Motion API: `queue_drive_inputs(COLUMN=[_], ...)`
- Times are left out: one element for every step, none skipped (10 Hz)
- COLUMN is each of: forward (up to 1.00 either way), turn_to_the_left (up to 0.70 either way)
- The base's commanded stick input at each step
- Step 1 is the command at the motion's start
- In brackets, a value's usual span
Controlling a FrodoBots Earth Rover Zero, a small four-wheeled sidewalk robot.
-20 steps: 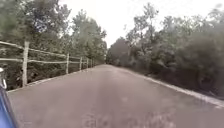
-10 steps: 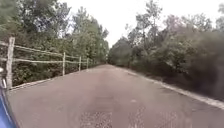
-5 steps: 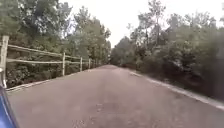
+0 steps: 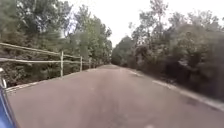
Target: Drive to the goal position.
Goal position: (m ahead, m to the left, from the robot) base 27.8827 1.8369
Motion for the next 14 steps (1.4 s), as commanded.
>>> queue_drive_inputs(forward=[0.7, 0.7, 0.7, 0.7, 0.7, 0.7, 0.7, 0.7, 0.7, 0.7, 0.7, 0.7, 0.7, 0.7], turn_to_the_left=[0.0, 0.0, 0.0, 0.0, 0.0, 0.0, 0.0, 0.0, 0.0, 0.0, 0.0, 0.0, 0.0, 0.0])
